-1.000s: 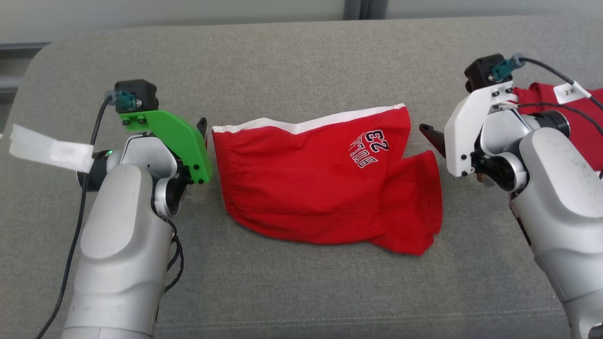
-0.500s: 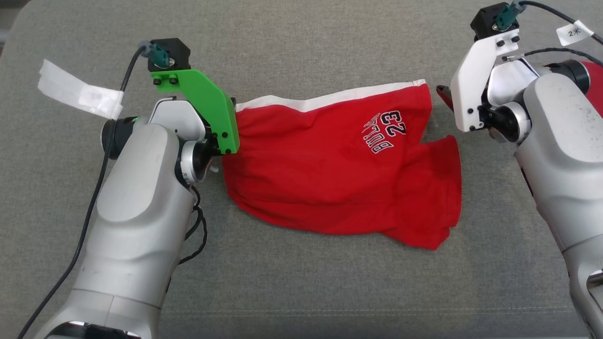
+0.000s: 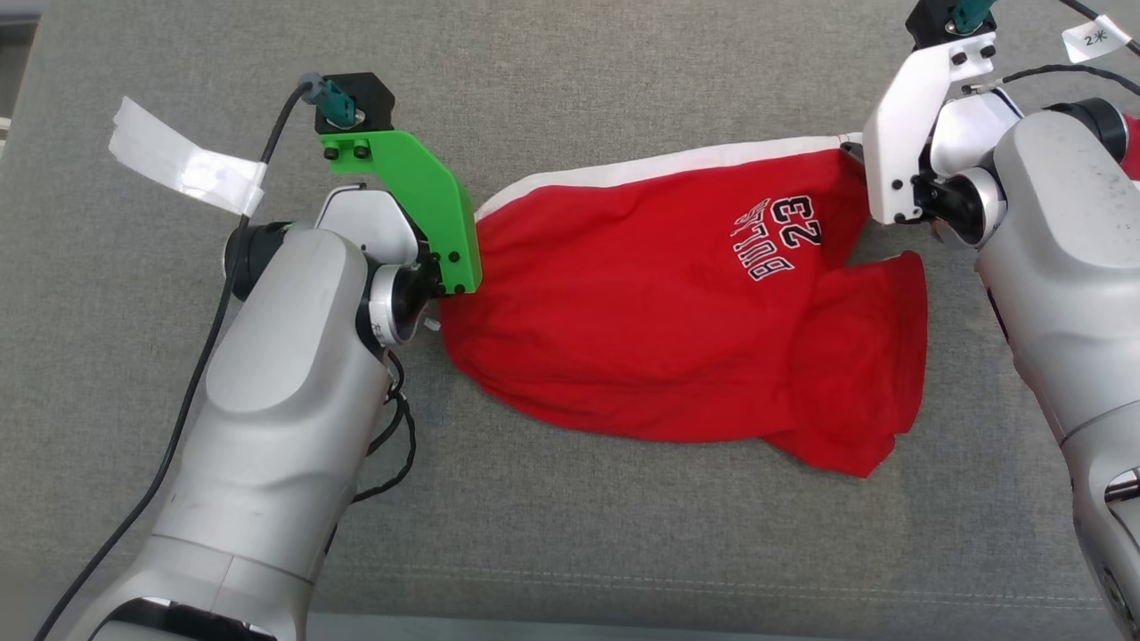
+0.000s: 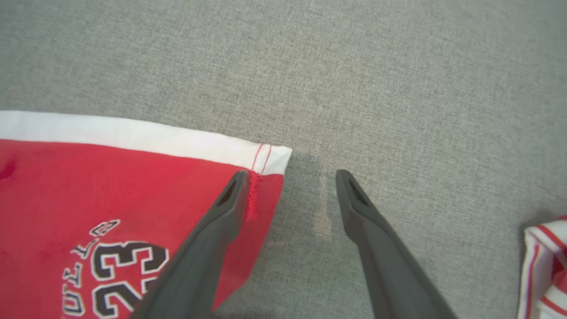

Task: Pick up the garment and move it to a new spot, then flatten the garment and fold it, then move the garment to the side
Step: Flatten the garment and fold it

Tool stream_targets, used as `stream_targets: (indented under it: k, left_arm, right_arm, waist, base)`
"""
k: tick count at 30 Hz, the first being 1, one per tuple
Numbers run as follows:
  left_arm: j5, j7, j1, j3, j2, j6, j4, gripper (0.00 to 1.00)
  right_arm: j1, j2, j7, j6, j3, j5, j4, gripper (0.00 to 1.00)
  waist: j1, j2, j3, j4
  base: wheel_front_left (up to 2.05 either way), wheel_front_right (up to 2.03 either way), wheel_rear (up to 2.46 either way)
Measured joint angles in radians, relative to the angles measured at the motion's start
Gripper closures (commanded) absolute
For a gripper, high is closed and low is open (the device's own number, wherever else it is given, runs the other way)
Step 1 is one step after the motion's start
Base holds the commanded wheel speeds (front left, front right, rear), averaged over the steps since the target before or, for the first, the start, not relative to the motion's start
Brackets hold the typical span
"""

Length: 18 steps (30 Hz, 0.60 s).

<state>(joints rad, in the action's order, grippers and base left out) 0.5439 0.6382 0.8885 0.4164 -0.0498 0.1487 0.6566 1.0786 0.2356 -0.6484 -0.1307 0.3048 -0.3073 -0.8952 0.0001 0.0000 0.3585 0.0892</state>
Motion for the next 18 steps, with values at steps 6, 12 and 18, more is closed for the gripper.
stream_targets:
  k: [6,12,18]
  left_arm:
    - [0.044,0.007,0.0,0.045,0.0,-0.006,-0.005,1.0]
    - [0.082,-0.001,-0.001,0.1,0.001,0.017,-0.026,1.0]
    - [0.109,-0.021,-0.001,0.135,0.001,0.021,-0.027,1.0]
  right_arm:
    - [0.022,-0.003,0.018,0.0,-0.015,-0.011,-0.045,0.0]
    - [0.035,-0.009,0.046,0.0,-0.039,0.004,-0.1,0.0]
    - [0.04,-0.009,0.087,0.0,-0.086,0.032,-0.162,0.0]
  waist:
    - [-0.0001,0.0,0.011,0.014]
    - [-0.0001,0.0,0.02,0.029]
    - [-0.0002,0.0,0.032,0.05]
  base:
    - [0.0,0.0,0.0]
    - [0.0,0.0,0.0]
    - [0.0,0.0,0.0]
